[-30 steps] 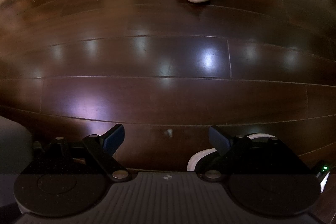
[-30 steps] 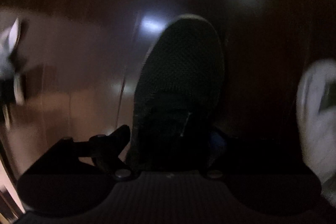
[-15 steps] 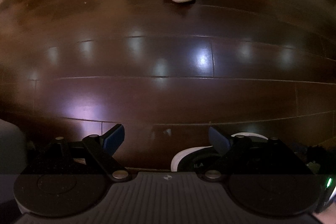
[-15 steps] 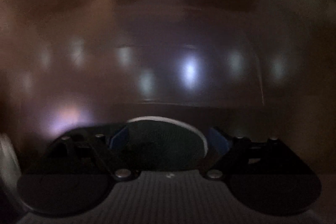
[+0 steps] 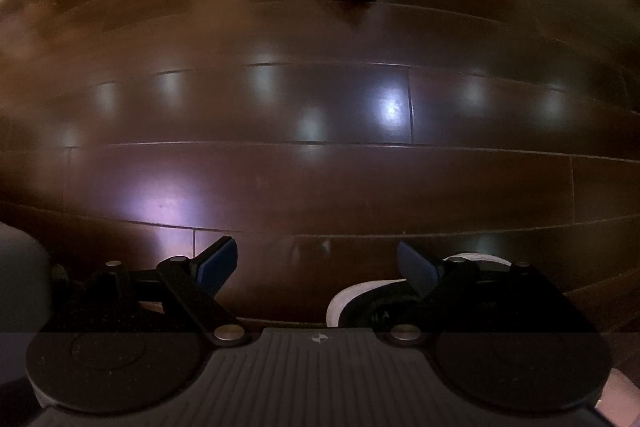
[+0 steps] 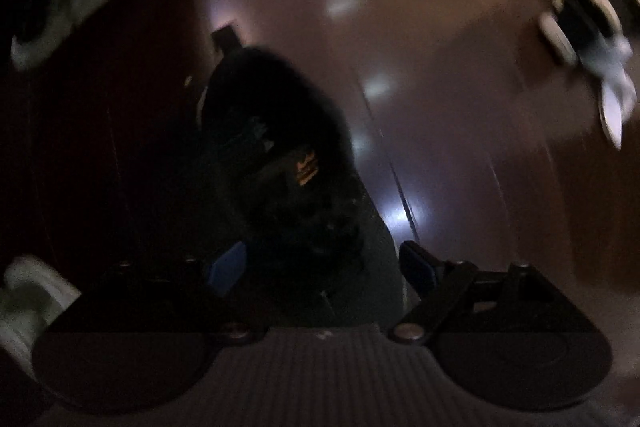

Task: Organize scattered shoes

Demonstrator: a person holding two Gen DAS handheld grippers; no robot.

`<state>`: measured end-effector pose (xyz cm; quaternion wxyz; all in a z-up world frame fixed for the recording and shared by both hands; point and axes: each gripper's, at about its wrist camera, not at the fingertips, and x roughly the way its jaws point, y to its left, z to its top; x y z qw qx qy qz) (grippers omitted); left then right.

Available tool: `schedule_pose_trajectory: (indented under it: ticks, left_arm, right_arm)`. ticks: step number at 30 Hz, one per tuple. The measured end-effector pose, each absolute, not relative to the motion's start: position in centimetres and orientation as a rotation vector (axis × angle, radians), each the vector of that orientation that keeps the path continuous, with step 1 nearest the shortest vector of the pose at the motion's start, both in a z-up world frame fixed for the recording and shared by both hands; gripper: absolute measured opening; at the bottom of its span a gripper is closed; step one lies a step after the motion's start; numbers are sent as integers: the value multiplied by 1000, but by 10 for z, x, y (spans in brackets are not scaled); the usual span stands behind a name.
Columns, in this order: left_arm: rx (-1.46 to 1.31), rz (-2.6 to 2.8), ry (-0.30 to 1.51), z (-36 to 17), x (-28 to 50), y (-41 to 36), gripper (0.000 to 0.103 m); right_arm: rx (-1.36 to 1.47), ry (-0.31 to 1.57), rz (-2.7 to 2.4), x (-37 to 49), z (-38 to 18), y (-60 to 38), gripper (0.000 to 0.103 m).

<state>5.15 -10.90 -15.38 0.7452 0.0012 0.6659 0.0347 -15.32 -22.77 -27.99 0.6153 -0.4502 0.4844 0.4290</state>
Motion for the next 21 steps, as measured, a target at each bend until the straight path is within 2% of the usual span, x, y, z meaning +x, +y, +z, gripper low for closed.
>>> schedule_pose_trajectory:
  ticks: [12,21]
  left_arm:
    - [13,82,1455,-155,51,-107,91]
    - [7,89,1462,-156,53,-106,91]
  right_arm:
    - [-1170,1080,1162,-138,-322,-196,84]
    - [-1090,1120,1122,-107,-325,-177,71]
